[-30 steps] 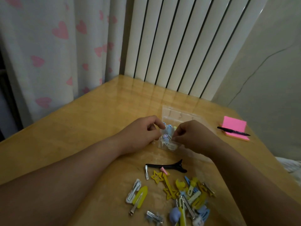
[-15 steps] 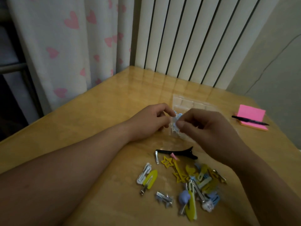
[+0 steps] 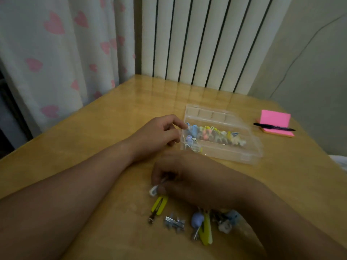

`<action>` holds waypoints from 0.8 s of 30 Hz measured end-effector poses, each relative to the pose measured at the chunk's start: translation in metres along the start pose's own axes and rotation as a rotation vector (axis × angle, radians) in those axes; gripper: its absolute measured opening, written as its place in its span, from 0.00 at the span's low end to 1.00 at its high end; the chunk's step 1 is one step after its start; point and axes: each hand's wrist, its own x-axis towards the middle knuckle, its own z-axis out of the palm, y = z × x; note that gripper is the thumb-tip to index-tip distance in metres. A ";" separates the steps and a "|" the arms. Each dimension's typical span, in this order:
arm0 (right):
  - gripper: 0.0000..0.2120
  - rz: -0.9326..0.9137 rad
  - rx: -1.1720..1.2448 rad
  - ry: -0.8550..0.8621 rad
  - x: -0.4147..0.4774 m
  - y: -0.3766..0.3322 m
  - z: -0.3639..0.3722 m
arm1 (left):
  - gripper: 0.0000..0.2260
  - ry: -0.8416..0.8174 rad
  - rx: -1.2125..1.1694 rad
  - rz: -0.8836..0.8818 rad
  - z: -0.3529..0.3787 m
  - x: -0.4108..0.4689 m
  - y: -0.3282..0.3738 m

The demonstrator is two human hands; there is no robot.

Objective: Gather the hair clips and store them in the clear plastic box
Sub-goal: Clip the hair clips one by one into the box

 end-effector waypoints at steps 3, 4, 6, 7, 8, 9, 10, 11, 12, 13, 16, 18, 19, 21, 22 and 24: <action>0.06 0.088 0.161 0.223 -0.002 0.004 -0.013 | 0.11 -0.028 -0.006 0.035 -0.002 -0.001 0.000; 0.07 0.134 0.178 0.357 -0.003 0.010 -0.019 | 0.10 -0.039 0.010 0.054 -0.003 0.000 0.000; 0.07 0.266 0.208 0.598 -0.006 0.029 -0.031 | 0.06 -0.030 0.027 0.059 -0.003 0.000 -0.001; 0.05 0.348 0.225 0.684 -0.009 0.040 -0.038 | 0.07 -0.014 0.039 0.052 -0.003 0.001 -0.001; 0.04 0.432 0.231 0.740 -0.012 0.052 -0.043 | 0.08 0.000 0.054 0.045 -0.002 0.002 -0.001; 0.05 0.500 0.224 0.766 -0.015 0.062 -0.046 | 0.08 0.004 0.065 0.043 -0.001 0.002 -0.001; 0.06 0.549 0.201 0.758 -0.017 0.072 -0.047 | 0.08 0.001 0.071 0.043 -0.001 0.002 -0.001; 0.07 0.587 0.168 0.719 -0.017 0.078 -0.047 | 0.08 -0.004 0.074 0.045 -0.001 0.001 0.000; 0.07 0.623 0.130 0.657 -0.016 0.083 -0.044 | 0.08 -0.006 0.075 0.046 -0.001 0.002 -0.001; 0.06 0.653 0.097 0.593 -0.013 0.085 -0.041 | 0.08 -0.007 0.075 0.048 -0.002 0.002 0.000; 0.06 0.711 0.054 0.501 -0.003 0.089 -0.036 | 0.08 -0.006 0.078 0.057 -0.002 0.002 -0.001; 0.07 0.740 0.062 0.483 0.003 0.090 -0.038 | 0.08 -0.005 0.079 0.059 -0.002 0.002 -0.001; 0.07 0.752 0.062 0.477 0.004 0.090 -0.038 | 0.08 -0.004 0.073 0.060 -0.002 0.002 -0.002; 0.08 0.767 0.039 0.480 0.007 0.090 -0.037 | 0.07 -0.006 0.069 0.058 -0.002 0.002 -0.002; 0.08 0.769 0.022 0.492 0.009 0.090 -0.035 | 0.07 -0.008 0.070 0.056 -0.001 0.002 -0.002; 0.09 0.759 -0.008 0.520 0.010 0.090 -0.032 | 0.07 -0.011 0.069 0.051 -0.001 0.002 -0.002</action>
